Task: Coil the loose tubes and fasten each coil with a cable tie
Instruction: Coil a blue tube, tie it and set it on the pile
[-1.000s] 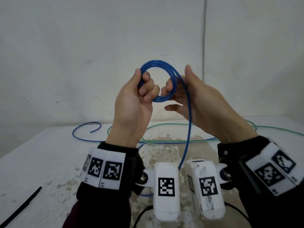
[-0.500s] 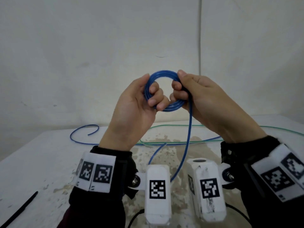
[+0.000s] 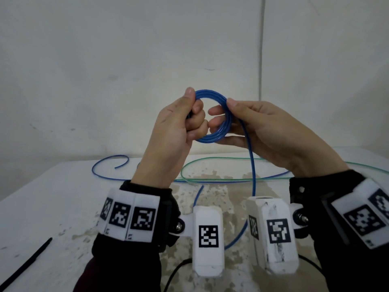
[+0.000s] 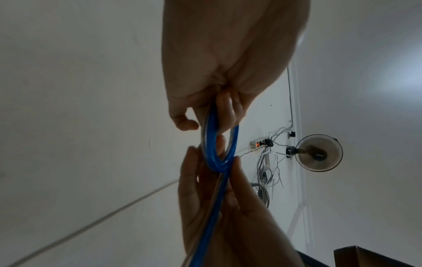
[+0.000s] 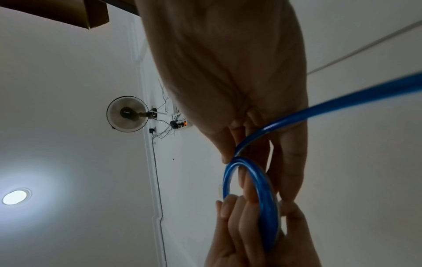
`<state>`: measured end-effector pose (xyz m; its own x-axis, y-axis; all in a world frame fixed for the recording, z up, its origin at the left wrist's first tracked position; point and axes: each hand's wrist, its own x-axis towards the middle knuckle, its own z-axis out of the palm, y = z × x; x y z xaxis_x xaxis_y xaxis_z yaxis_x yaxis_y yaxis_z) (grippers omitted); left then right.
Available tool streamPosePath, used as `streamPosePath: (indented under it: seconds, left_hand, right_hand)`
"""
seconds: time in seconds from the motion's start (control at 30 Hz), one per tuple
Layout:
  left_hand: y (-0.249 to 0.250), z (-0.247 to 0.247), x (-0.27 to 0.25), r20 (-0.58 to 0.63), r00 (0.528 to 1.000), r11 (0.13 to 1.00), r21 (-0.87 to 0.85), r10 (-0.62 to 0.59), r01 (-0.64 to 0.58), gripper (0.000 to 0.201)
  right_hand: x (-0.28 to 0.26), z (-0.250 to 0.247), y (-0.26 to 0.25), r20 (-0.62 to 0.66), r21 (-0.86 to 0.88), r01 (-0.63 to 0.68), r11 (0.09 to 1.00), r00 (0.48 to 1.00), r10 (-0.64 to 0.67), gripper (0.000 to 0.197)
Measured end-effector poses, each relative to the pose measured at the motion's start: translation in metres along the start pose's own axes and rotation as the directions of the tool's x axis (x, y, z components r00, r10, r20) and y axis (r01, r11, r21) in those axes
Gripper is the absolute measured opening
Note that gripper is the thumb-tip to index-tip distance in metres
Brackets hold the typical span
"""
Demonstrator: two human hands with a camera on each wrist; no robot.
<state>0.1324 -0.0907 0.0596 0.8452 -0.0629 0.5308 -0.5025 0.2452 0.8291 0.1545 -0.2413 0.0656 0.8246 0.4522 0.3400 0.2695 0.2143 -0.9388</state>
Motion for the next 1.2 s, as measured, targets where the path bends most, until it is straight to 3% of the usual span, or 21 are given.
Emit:
streamPosePath:
  seconds: [0.23, 0.53, 0.63, 0.8, 0.9, 1.03, 1.1, 1.2]
  left_hand:
    - [-0.003, 0.004, 0.001, -0.006, 0.999, 0.999, 0.001, 0.052, -0.052, 0.039]
    - [-0.007, 0.002, 0.002, -0.061, 0.993, 0.993, -0.052, 0.104, -0.108, 0.039]
    - [-0.006, 0.0, 0.003, -0.01, 0.996, 0.993, -0.074, 0.089, -0.09, 0.039]
    - [-0.002, 0.0, 0.002, 0.147, 0.989, 0.984, -0.174, -0.017, 0.043, 0.036]
    - [-0.001, 0.001, 0.001, 0.173, 0.982, 0.988, -0.121, -0.076, 0.097, 0.035]
    - [-0.004, -0.003, 0.001, 0.185, 0.965, 0.982, 0.079, -0.185, 0.173, 0.039]
    - [-0.004, -0.007, -0.001, 0.218, 0.96, 0.977, 0.159, -0.177, 0.144, 0.037]
    - [-0.001, -0.01, -0.002, 0.209, 0.972, 0.976, 0.208, -0.103, 0.059, 0.036]
  right_hand:
    - [-0.004, -0.003, -0.004, -0.075, -0.183, 0.099, 0.978, 0.991, -0.114, 0.027]
    - [0.003, 0.006, 0.004, -0.019, -0.001, -0.02, 1.0, 1.0, 0.02, 0.041]
    - [0.004, 0.007, 0.005, 0.01, 0.035, -0.002, 0.999, 1.0, 0.002, 0.04]
    - [0.003, -0.002, 0.003, 0.045, 0.047, 0.071, 0.996, 0.996, -0.074, 0.039]
    - [0.003, -0.004, 0.003, 0.047, -0.005, 0.09, 0.996, 0.995, -0.09, 0.039]
    - [0.001, -0.003, 0.003, 0.06, -0.256, 0.11, 0.96, 0.993, -0.098, 0.038]
    - [-0.001, -0.002, 0.002, 0.082, -0.316, 0.096, 0.944, 0.994, -0.074, 0.038]
    - [-0.002, -0.002, 0.001, 0.053, -0.273, 0.038, 0.961, 0.998, -0.025, 0.038]
